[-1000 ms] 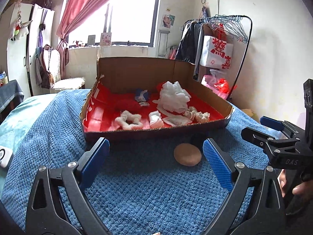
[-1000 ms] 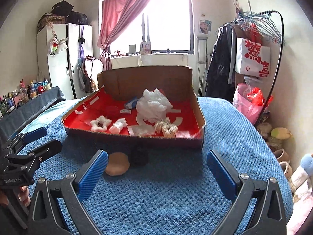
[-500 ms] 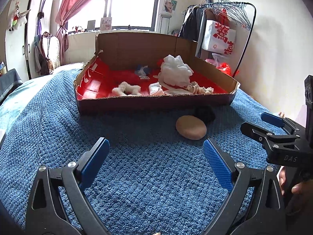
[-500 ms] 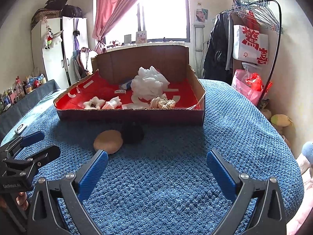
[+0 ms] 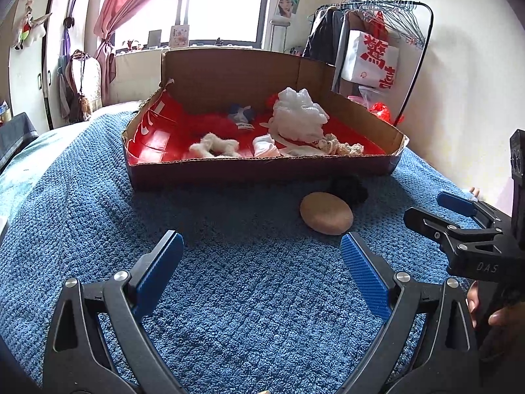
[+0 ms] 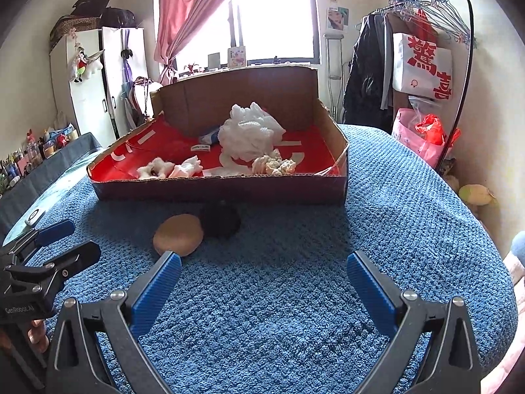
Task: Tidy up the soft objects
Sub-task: 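Withdraw both open grippers back from the box, then close left gripper on the tan sponge while right gripper grasps the black ball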
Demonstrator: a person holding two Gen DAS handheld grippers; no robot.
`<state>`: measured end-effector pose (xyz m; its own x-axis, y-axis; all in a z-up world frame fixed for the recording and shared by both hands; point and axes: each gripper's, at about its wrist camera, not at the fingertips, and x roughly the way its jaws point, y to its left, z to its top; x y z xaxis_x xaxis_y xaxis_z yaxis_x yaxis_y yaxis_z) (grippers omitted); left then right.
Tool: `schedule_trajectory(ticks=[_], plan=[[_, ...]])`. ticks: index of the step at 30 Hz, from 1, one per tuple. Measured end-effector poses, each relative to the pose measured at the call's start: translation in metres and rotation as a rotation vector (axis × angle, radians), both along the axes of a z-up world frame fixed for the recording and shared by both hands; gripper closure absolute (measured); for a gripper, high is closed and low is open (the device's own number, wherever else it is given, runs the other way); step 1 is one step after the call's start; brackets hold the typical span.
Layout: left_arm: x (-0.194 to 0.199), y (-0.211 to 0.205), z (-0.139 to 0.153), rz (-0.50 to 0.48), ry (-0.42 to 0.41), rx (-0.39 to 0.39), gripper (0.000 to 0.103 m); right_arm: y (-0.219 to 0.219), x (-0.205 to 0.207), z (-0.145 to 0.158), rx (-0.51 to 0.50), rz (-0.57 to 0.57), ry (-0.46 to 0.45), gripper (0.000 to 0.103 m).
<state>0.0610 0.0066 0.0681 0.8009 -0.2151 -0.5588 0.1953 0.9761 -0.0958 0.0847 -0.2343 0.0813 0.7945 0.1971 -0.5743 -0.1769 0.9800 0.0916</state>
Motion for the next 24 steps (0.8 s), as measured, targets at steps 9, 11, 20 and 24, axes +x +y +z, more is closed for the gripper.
schedule_trajectory(ticks=[9, 11, 20, 24], plan=[[0.004, 0.0, 0.001, -0.014, 0.016, -0.011, 0.005, -0.003, 0.006, -0.001, 0.013, 0.005, 0.013, 0.0], [0.005, -0.003, 0.003, -0.027, 0.016, -0.006, 0.005, -0.002, 0.008, 0.001, 0.014, 0.01, 0.018, 0.0], [0.026, -0.015, 0.005, -0.116, 0.087, -0.016, 0.005, -0.002, 0.034, 0.004, 0.065, 0.066, 0.073, 0.0], [0.038, -0.022, 0.003, -0.141, 0.118, -0.015, 0.005, -0.004, 0.049, 0.003, 0.091, 0.092, 0.105, 0.0]])
